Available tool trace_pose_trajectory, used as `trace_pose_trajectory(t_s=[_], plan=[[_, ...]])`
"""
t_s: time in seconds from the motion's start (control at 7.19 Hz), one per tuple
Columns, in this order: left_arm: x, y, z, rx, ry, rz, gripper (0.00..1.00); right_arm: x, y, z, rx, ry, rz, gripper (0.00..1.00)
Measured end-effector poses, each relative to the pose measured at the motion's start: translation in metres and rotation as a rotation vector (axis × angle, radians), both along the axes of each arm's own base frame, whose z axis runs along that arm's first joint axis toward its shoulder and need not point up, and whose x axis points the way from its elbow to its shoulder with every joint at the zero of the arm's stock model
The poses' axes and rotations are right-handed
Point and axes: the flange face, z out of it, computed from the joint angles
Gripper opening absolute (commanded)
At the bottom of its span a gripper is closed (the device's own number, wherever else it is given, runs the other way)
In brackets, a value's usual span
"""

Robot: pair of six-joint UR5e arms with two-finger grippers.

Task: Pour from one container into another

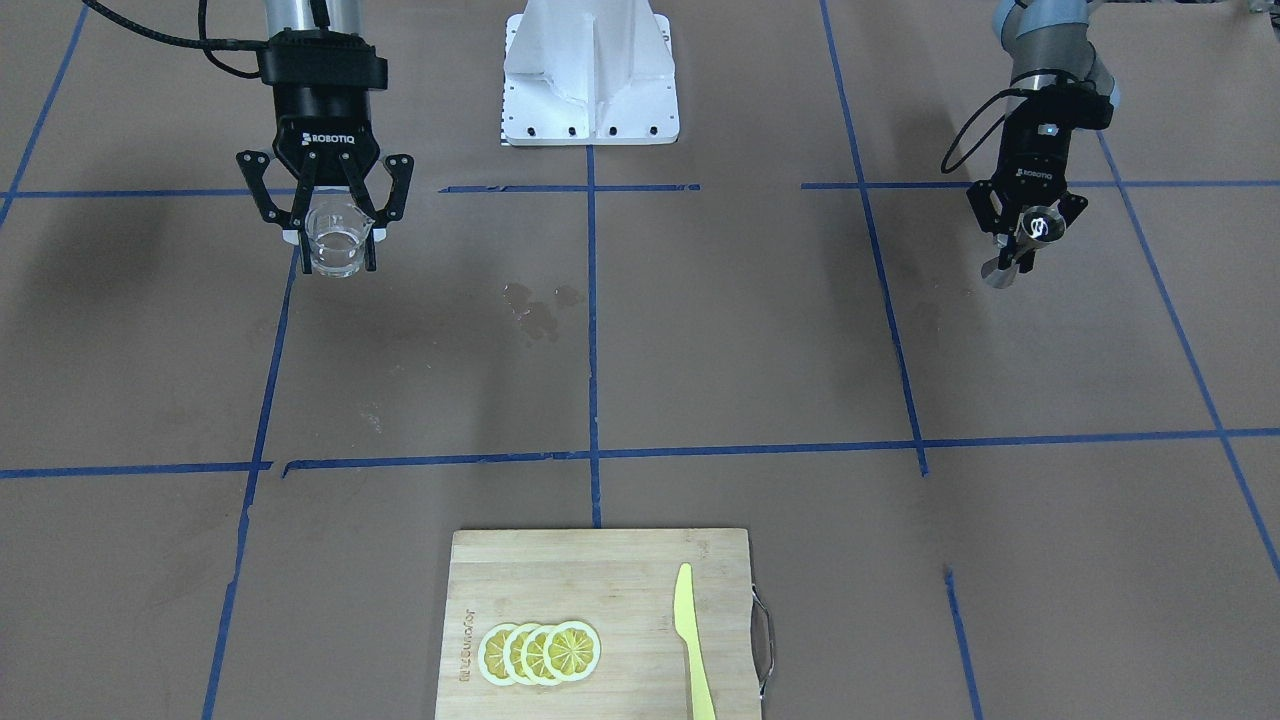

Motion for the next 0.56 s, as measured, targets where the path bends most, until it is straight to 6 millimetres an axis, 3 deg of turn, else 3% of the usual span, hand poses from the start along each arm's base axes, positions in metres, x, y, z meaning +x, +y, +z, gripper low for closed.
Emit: trace_pose_trajectory(t_s=[0.28, 0.56], plan=[[0.017, 0.014, 0.015, -0.020, 0.004, 0.007, 0.00, 0.000, 0.000, -0.001, 0.000, -0.003, 0.001, 0.00], [0.034, 0.024, 0.012, -0.040, 0.054, 0.034, 0.00, -0.002, 0.001, -0.001, -0.023, -0.037, 0.001, 0.00]])
